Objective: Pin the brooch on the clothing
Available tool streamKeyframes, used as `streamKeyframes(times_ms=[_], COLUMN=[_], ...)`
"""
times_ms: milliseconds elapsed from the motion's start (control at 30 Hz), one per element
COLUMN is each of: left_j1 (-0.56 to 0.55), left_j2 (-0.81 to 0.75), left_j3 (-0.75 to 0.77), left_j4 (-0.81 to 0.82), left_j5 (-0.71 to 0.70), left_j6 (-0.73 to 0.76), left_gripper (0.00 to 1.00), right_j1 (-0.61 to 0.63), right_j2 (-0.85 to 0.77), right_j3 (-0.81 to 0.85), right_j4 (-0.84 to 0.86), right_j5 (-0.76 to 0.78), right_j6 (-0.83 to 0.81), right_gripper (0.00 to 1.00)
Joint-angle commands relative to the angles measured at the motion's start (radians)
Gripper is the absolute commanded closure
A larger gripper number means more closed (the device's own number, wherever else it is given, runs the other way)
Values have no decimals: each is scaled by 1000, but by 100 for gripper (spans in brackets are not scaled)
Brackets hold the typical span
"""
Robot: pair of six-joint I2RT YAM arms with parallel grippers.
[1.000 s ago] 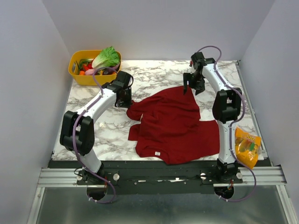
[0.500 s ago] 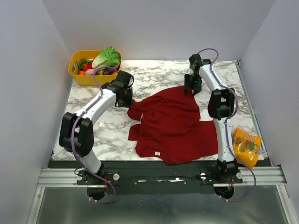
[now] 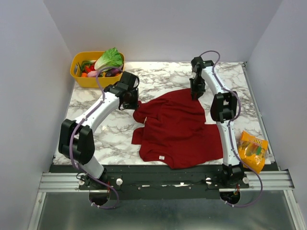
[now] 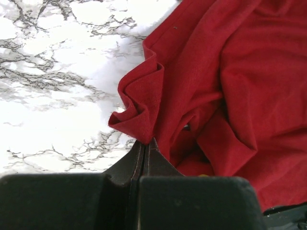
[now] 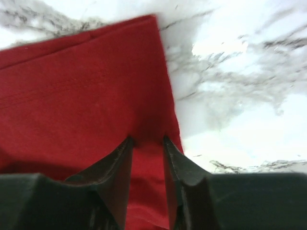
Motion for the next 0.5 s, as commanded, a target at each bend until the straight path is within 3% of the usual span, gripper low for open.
streamKeyframes(times_ms=[0, 233, 467], left_j1=[-10, -17, -17], left_j2=[-84, -156, -205], left_j3=[34, 25, 5], left_j4=[-22, -50, -40], left_j5=[39, 22, -23], left_j6=[-2, -1, 8], left_gripper=[100, 100, 100], right_j1=[22, 29, 29], right_j2=[-7, -30, -163], right_j3=[-44, -104, -199], right_j4=[-56, -70, 51], right_j5=[36, 14, 8], right_j6=[-36, -51, -31], right_gripper=[68, 96, 99])
